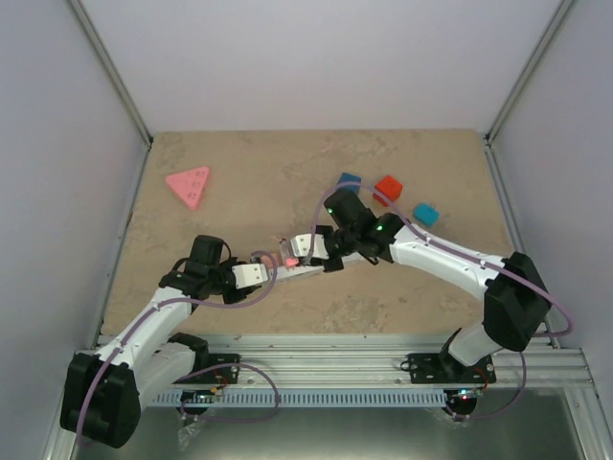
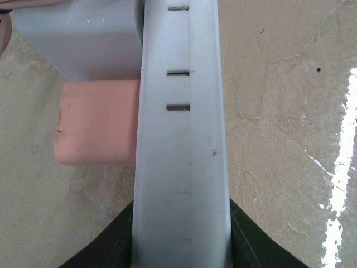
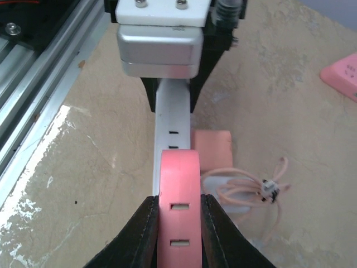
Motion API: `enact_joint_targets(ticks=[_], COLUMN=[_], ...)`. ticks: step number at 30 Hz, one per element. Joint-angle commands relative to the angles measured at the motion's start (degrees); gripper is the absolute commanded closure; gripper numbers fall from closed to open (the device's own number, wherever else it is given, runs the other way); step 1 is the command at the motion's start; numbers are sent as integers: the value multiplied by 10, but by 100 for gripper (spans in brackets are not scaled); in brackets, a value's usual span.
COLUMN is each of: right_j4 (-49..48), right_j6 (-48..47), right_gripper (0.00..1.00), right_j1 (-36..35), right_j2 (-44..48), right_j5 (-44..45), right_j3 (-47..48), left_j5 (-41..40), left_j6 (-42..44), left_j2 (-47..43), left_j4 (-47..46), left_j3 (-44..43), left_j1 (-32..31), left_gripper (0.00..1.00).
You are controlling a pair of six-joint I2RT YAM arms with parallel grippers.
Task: Pull the plug off the socket
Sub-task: Remove the plug from the socket, then place the plug at the center of the board.
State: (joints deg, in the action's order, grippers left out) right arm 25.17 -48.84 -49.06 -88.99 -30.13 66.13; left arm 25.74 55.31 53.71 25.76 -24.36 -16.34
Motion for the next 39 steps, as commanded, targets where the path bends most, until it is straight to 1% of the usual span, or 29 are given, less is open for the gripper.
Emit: enact_joint_targets(ticks=[1,8,21,29,39], right_j4=[0,-18,-50,-68,-60], right_j6=[-5,-2,21,33,37], right_gripper=[100,99,99,99,100], right_j1=[23,77,202,272,354], right_j2=[27,50,89,112,120], right_j5=[-15,-19,-16,24,122], right_j3=[-7,-23,-42,-43,-28], left_j5=[5,7,8,11,16], left_j6=[-2,-1,-1,-1,0], left_j2=[-12,-11,-13,-14,-15], left_j4=[-26,-26,-25,-24,-23], left_j3=[-2,-3,-3,-3,-4], left_j1=[6,6,6,7,7], left_gripper=[100,100,100,100,100])
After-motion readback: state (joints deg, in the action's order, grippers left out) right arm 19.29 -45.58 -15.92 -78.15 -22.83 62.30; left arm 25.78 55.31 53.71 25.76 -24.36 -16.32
